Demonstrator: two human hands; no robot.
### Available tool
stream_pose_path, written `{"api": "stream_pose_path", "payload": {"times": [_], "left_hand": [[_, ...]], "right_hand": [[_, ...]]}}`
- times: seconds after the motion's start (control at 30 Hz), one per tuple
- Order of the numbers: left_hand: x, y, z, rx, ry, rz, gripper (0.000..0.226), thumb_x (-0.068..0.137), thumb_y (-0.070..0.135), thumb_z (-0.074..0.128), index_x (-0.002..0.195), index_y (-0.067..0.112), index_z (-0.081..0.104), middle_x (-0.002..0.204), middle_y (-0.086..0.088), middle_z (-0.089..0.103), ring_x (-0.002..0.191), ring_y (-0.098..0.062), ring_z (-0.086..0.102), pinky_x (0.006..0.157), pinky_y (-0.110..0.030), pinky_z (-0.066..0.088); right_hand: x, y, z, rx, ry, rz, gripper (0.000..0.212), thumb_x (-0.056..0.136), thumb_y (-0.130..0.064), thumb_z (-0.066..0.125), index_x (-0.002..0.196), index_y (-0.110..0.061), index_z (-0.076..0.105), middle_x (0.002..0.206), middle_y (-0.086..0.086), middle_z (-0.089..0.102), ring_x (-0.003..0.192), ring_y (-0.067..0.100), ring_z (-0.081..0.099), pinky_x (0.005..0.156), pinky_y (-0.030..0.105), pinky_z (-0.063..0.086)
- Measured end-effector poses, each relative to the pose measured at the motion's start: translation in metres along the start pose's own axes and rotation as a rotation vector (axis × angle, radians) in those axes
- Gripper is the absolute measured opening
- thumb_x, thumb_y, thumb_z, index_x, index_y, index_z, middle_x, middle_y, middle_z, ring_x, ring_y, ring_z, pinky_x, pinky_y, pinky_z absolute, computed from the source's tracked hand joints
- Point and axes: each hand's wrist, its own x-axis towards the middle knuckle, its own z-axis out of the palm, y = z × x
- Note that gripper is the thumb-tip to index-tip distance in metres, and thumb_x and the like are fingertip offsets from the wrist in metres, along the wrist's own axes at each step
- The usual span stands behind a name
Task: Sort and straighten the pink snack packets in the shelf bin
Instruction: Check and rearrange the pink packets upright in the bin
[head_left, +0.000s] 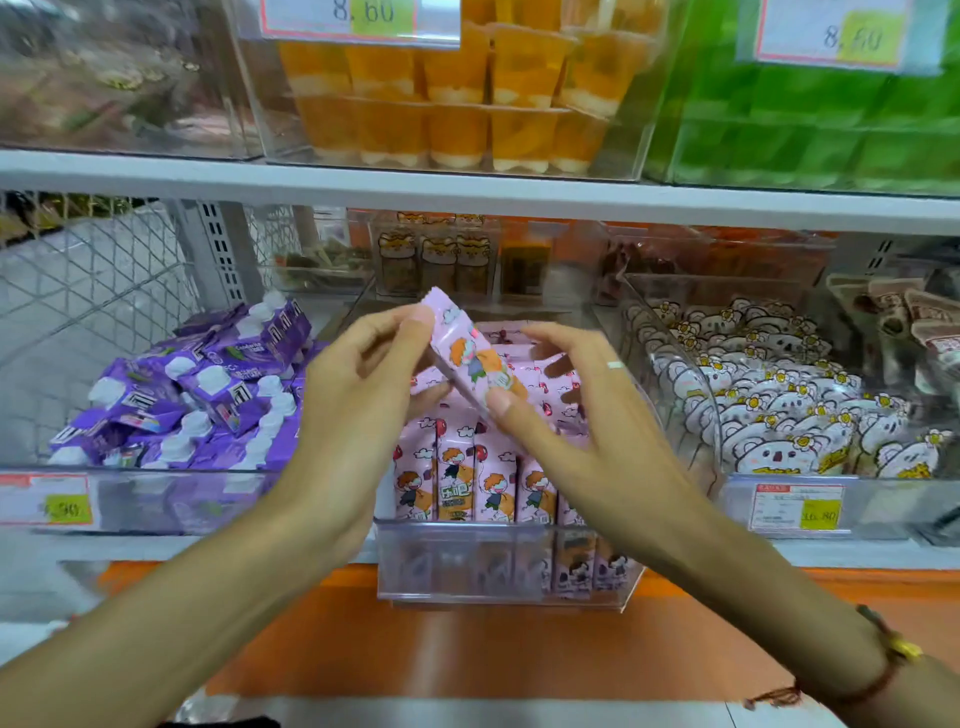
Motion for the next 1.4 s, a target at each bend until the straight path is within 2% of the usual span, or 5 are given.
{"api": "stream_pose_path", "payload": {"times": [0.37, 0.67, 0.87, 1.13, 1.4], "left_hand": [[-0.013, -0.017, -0.005, 0.206, -0.171, 0.076, 0.015, 0.092, 0.021, 0.059, 0.101, 0.033, 0.062, 0.098, 0.016, 0.069, 0.086, -0.007, 0.069, 0.076, -0.022, 0.055], [-0.025, -0.028, 0.003, 0.465, -0.291, 0.251, 0.047, 0.068, 0.021, 0.082, 0.105, 0.037, 0.057, 0.100, 0.018, 0.063, 0.085, 0.000, 0.060, 0.063, -0.010, 0.046], [-0.016, -0.026, -0.003, 0.485, -0.214, 0.319, 0.033, 0.081, 0.035, 0.074, 0.106, 0.042, 0.054, 0.105, 0.025, 0.065, 0.097, 0.007, 0.061, 0.084, -0.017, 0.051], [-0.012, -0.025, -0.006, 0.733, -0.218, 0.459, 0.038, 0.080, 0.043, 0.072, 0.116, 0.043, 0.058, 0.110, 0.024, 0.060, 0.100, -0.001, 0.059, 0.081, -0.035, 0.054], [-0.016, -0.012, -0.001, 0.432, -0.402, 0.059, 0.049, 0.074, 0.053, 0.058, 0.118, 0.034, 0.065, 0.098, 0.012, 0.069, 0.069, -0.010, 0.063, 0.065, -0.026, 0.057]], "right_hand": [[0.005, -0.002, 0.004, 0.764, -0.250, 0.534, 0.033, 0.094, -0.030, 0.055, 0.066, -0.035, 0.071, 0.062, -0.020, 0.062, 0.063, -0.004, 0.061, 0.073, 0.022, 0.045], [0.003, -0.003, 0.004, 0.797, -0.039, 0.578, 0.040, 0.078, -0.030, 0.074, 0.101, -0.002, 0.057, 0.095, 0.024, 0.070, 0.077, 0.018, 0.069, 0.061, 0.022, 0.055], [0.010, -0.007, -0.004, 0.921, -0.130, 0.463, 0.033, 0.093, -0.020, 0.054, 0.125, -0.013, 0.056, 0.119, 0.001, 0.068, 0.113, 0.012, 0.062, 0.099, 0.031, 0.045], [0.005, -0.007, 0.001, 0.764, 0.125, 0.399, 0.035, 0.081, -0.013, 0.072, 0.112, -0.007, 0.058, 0.101, 0.003, 0.074, 0.088, 0.014, 0.072, 0.078, 0.026, 0.058], [0.010, -0.004, -0.010, 0.687, 0.033, 0.453, 0.033, 0.083, -0.034, 0.069, 0.110, -0.016, 0.067, 0.086, 0.004, 0.070, 0.067, 0.010, 0.062, 0.065, 0.018, 0.053]]}}
